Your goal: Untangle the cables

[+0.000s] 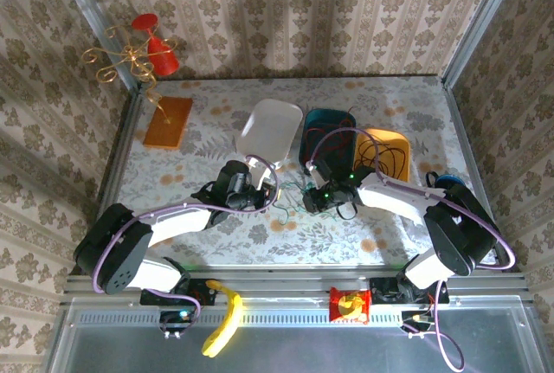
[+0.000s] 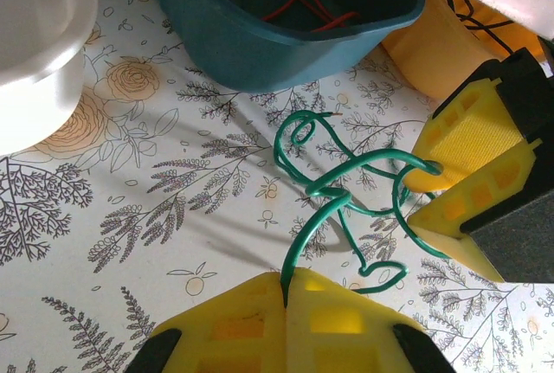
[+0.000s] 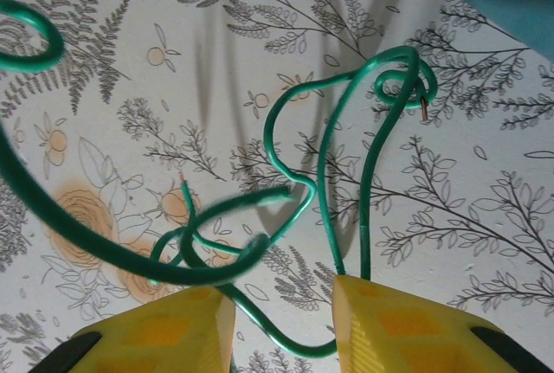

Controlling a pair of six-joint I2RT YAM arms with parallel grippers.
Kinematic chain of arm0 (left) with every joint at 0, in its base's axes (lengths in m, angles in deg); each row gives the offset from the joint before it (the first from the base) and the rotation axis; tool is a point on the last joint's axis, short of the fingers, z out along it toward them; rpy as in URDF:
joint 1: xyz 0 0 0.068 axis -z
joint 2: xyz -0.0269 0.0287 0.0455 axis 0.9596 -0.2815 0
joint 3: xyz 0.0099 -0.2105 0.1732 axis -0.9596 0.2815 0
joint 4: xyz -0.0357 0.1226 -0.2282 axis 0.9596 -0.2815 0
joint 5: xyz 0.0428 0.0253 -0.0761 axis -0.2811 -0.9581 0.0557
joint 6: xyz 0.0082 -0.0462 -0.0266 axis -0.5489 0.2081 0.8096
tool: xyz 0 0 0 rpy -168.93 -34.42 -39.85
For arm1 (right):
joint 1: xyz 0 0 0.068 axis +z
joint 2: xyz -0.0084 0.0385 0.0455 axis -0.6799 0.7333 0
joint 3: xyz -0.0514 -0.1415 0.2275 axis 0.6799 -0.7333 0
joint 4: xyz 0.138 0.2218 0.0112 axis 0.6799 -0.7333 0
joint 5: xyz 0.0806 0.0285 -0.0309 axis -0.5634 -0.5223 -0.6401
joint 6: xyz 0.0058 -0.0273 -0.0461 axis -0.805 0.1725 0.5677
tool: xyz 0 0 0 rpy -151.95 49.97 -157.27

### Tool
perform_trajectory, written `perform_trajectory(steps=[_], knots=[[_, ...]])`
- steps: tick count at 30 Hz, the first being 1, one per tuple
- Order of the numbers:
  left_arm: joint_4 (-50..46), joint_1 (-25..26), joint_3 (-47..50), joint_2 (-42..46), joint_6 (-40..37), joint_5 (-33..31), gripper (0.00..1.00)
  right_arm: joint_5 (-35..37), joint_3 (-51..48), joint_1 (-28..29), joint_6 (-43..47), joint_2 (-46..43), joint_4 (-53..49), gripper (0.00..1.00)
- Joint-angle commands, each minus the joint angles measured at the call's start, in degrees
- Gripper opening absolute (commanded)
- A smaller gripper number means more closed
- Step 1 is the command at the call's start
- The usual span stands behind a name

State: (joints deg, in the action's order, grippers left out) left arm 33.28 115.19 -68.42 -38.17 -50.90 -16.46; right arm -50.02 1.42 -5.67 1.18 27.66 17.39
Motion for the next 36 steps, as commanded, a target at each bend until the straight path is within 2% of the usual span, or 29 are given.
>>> perform_trajectory(steps=[1, 6, 10, 13, 17, 21, 30, 36], knots=[[-0.74, -0.38, -0.83, 1.19, 0.63, 1.3, 0.0, 3.29, 1.05, 0.27, 1.49, 0.09, -3.31, 0.36], [-2.11, -1.08, -1.42, 1.84, 0.13, 0.32, 0.0, 3.72, 0.98, 0.27, 2.48, -0.33, -4.9, 0.33], [-3.56, -1.55, -2.02, 2.01, -0.49, -0.09, 0.0, 4.13, 0.55, 0.03, 2.3, -1.08, -4.31, 0.11], [-4.55, -1.77, -2.15, 2.01, -0.54, -2.93, 0.0, 3.43, -0.15, -0.71, 0.94, -2.21, -3.02, 0.01], [-6.27, -1.91, -2.24, 2.03, -0.42, -9.22, 0.0, 0.1, -2.18, -2.49, -0.4, -5.4, -0.35, 0.0], [-8.71, -2.08, -2.92, 0.85, -0.52, -13.07, 0.0, -10.05, -5.13, -5.2, -0.88, -10.42, 3.4, 0.0], [-6.42, -1.92, -3.18, -3.32, 1.25, -12.77, 0.0, -26.23, -5.93, -5.88, -1.34, -13.33, 5.88, 0.0], [-3.99, 0.14, -3.56, -4.43, 0.07, -9.45, 0.0, -26.33, -5.7, -6.7, -3.2, -15.07, 8.28, 0.0]])
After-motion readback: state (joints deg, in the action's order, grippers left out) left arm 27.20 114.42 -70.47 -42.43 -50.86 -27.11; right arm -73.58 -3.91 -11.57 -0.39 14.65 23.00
